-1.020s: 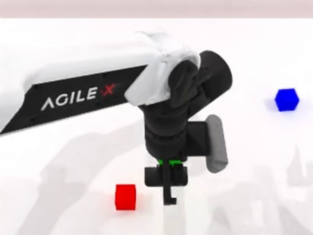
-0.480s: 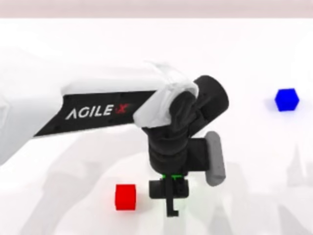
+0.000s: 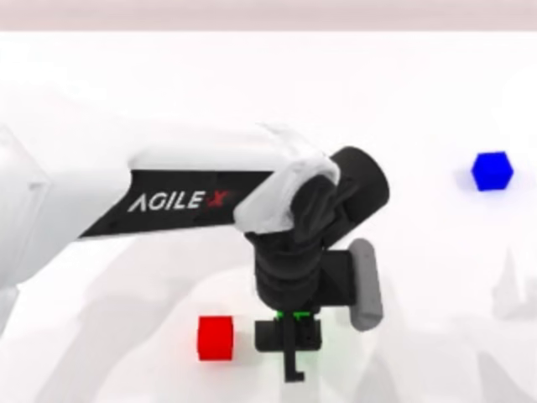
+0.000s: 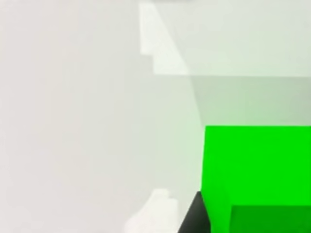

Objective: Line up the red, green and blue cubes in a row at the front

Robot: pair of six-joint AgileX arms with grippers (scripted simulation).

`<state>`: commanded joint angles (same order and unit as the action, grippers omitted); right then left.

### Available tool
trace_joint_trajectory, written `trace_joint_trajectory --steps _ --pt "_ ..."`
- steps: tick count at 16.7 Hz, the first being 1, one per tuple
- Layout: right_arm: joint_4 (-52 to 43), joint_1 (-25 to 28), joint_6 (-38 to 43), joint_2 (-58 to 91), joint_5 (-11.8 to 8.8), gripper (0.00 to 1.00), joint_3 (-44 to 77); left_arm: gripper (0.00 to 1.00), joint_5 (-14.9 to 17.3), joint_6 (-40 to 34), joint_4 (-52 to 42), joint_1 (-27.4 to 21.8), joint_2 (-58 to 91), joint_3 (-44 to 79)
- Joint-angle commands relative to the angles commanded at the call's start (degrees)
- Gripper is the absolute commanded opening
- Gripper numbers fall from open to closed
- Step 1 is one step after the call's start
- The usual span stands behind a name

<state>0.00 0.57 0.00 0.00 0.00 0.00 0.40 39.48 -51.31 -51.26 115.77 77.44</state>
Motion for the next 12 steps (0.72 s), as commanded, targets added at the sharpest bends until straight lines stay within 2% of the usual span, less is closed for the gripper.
trace_joint_trajectory --steps 11,12 --pt "0.0 0.0 0.0 0.0 0.0 1.00 0.0 0.98 0.0 0.0 0.0 0.0 0.0 0.0" --pt "0.0 0.0 0.0 0.0 0.0 1.00 0.0 1.00 0.0 0.0 0.0 0.0 0.0 0.0"
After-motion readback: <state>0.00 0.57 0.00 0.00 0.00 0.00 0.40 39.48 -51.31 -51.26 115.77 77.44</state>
